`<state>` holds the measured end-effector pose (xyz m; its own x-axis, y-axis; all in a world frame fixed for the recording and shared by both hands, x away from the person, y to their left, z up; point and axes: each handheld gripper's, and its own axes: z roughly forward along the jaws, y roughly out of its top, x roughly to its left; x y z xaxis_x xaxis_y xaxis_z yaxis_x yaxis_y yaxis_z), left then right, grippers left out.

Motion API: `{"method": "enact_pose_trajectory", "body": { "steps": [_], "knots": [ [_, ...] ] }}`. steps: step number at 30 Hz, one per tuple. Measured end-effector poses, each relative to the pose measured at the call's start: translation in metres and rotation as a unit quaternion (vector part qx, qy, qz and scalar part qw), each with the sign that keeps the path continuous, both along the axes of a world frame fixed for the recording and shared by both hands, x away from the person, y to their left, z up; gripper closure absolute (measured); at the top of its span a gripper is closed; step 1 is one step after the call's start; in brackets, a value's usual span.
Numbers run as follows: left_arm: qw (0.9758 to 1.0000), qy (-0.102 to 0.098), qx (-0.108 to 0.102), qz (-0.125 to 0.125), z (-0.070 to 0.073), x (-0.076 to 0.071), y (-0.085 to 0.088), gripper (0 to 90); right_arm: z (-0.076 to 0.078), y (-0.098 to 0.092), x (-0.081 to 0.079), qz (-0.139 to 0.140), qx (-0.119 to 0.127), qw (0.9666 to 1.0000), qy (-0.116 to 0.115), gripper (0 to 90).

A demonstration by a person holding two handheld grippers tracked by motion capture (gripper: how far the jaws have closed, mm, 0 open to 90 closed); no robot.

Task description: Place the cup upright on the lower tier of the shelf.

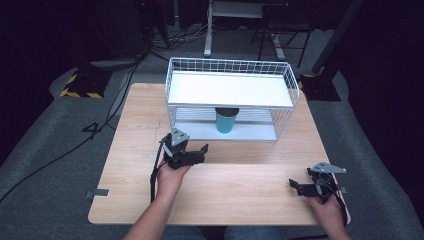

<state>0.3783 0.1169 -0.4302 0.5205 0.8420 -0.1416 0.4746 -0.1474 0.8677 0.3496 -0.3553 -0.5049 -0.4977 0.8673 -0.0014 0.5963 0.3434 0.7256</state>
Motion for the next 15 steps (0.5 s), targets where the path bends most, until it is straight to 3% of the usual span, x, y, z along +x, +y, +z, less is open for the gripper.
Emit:
{"method": "enact_pose_trajectory", "body": {
  "steps": [8,15],
  "knots": [
    [0.9998,0.009,0.012,-0.009,-0.001,-0.030,0.023,9.9,0.000,0.000,0.000,0.000,0.000,1.0000,0.000,8.6],
    [0.9996,0.002,0.025,-0.012,-0.005,-0.054,0.045,9.9,0.000,0.000,0.000,0.001,-0.001,1.0000,-0.001,8.6]
  ]
}}
